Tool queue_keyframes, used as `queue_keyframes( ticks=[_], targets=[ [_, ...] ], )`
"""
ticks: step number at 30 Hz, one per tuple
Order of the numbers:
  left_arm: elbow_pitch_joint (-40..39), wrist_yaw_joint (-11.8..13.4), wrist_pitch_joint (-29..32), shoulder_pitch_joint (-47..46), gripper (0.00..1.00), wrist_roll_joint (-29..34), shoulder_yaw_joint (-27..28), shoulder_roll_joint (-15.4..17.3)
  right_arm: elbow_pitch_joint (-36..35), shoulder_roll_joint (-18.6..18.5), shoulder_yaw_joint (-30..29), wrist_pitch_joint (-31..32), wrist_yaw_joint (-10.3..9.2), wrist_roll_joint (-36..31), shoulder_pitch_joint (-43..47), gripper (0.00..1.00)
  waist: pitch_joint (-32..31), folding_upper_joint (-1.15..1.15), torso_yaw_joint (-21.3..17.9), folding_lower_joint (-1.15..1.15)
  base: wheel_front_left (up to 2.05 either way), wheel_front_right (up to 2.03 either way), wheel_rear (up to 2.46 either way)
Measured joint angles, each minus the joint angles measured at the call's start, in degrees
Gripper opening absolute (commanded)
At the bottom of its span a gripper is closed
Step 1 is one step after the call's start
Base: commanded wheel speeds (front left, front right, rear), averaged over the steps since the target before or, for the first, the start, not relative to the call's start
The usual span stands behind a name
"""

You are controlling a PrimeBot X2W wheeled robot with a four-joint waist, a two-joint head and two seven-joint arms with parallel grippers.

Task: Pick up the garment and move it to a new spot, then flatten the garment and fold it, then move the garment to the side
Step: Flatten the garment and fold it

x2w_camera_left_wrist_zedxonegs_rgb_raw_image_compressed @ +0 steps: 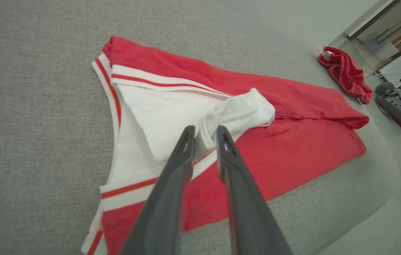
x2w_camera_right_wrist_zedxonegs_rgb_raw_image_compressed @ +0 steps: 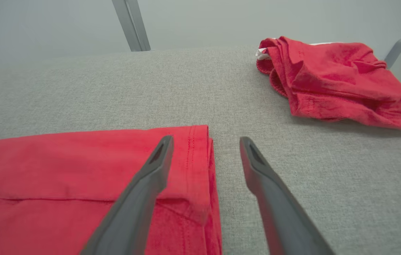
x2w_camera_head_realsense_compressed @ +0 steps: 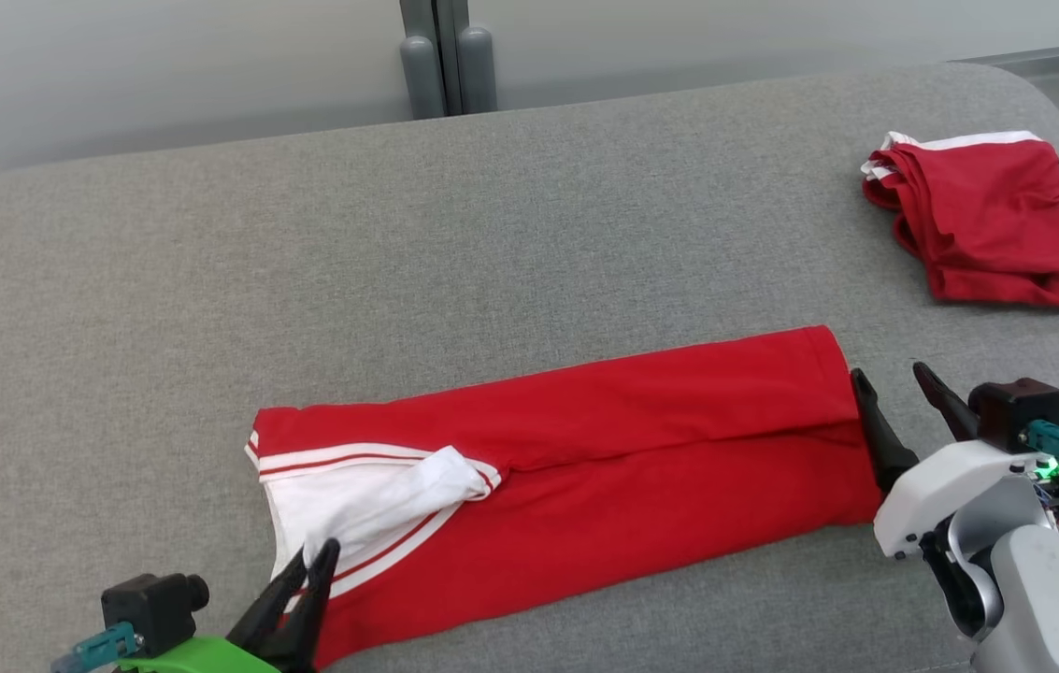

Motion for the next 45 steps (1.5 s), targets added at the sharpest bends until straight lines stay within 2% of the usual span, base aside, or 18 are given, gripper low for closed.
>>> queue_keyframes(
  ticks=[9,17,25,33,37,38,39,40,42,44,45],
  targets=[
    [1.8,0.1,-6.2,1.5,1.0,1.7,1.2,-0.9,-2.9,1.9,-5.4,-0.7,0.0,-2.3,4.0,1.0,-1.7,0.0,0.0,0.0,0.0,0.0,0.0],
    [2.5,2.6,-10.1,1.3,1.0,5.1,2.5,-3.3,-2.6,3.4,-5.0,0.1,0.0,-3.3,4.2,1.0,-2.5,0.0,0.7,0.0,0.0,0.0,0.0],
    [3.8,3.6,-11.1,0.0,1.0,7.2,3.2,-5.3,6.8,4.1,-5.6,-1.7,0.0,-6.7,0.6,1.0,-2.1,0.0,2.2,0.0,0.0,0.0,0.0],
    [4.8,3.9,-11.5,-0.2,1.0,8.3,4.6,-5.5,17.8,4.3,-8.5,-5.9,0.0,-9.8,-1.9,1.0,-1.5,0.0,4.3,0.0,0.0,0.0,0.0],
    [5.2,3.8,-11.6,-0.1,1.0,8.8,4.9,-5.7,21.1,4.6,-8.6,-7.5,0.0,-11.2,-2.8,1.0,-1.6,0.0,4.7,0.0,0.0,0.0,0.0],
    [5.3,3.8,-11.6,-0.1,1.0,9.1,5.0,-5.8,21.9,4.8,-8.3,-7.9,0.0,-11.7,-3.0,0.78,-1.7,0.0,4.7,0.0,0.0,0.0,0.0],
    [5.4,3.8,-11.6,0.0,1.0,9.4,5.0,-6.0,22.6,4.9,-8.1,-8.3,0.0,-12.2,-3.4,0.61,-1.7,0.0,4.6,0.0,0.0,0.0,0.0],
    [5.4,3.8,-11.6,0.0,1.0,9.7,4.9,-6.1,23.1,4.9,-7.9,-8.5,0.0,-12.6,-3.7,0.38,-1.8,0.0,4.5,0.0,0.0,0.0,0.0],
    [5.5,3.8,-11.6,-0.1,1.0,10.4,4.7,-6.4,24.5,5.2,-7.4,-9.0,0.0,-13.4,-4.2,0.22,-1.9,0.0,4.2,0.0,0.0,0.0,0.0],
    [5.5,3.8,-11.6,-0.1,1.0,11.2,4.4,-6.8,25.6,5.5,-7.2,-9.3,0.0,-13.9,-4.9,0.0,-2.1,0.0,3.8,0.0,0.0,0.0,0.0],
    [5.5,3.8,-11.6,-0.1,1.0,11.4,4.4,-7.0,26.2,5.7,-7.1,-9.4,0.0,-13.9,-5.3,0.0,-2.1,0.0,3.6,0.0,0.0,0.0,0.0]
  ],
)
